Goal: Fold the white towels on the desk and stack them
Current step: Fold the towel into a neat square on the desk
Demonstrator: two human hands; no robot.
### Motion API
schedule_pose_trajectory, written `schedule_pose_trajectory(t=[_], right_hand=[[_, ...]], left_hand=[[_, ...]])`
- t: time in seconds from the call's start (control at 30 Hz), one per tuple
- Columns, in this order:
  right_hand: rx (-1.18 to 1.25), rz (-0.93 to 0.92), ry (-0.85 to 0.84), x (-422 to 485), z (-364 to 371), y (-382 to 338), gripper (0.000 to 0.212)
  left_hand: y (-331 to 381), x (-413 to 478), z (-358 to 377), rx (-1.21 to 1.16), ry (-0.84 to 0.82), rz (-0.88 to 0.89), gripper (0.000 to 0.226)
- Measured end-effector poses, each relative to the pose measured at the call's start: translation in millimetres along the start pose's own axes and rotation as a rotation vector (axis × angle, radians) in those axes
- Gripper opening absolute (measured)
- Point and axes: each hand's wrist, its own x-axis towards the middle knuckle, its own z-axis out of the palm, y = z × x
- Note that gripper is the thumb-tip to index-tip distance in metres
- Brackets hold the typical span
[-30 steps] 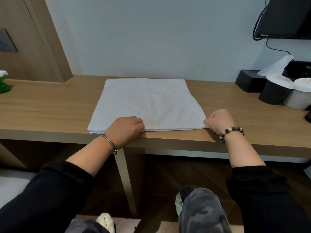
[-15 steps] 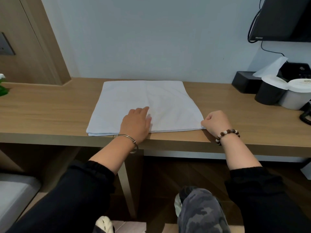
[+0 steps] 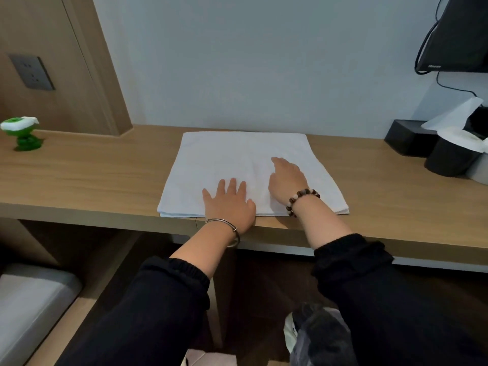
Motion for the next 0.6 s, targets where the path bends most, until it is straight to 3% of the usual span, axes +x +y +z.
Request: schedule_pose_trajectory(t=[0.1,0.37,0.43,0.53,0.6], right_hand=[[-0.203,0.006,-0.184,3,27,3,0.052],[-0.237,0.019,-0.199,5,30,8,0.055],[-0.239,0.014,-0.192,5,29,9,0.055],[-0.249,0.008,-0.186,5,29,8,0.055],[-0.245,0.007,-0.181,4,28,8,0.055]], left_hand=[[-2,1,0,-0.011,0.005,0.022,0.054],[-46,-10,-3,-0.031,0.024,0.084,0.051],[-67,-18,-7,-0.143,0.144,0.119,0.041],[-106,-28,-16,-0.332,0.393,-0.126,0.027],[-126,-32,-22,-0.382,0.363,-0.336,0.020]])
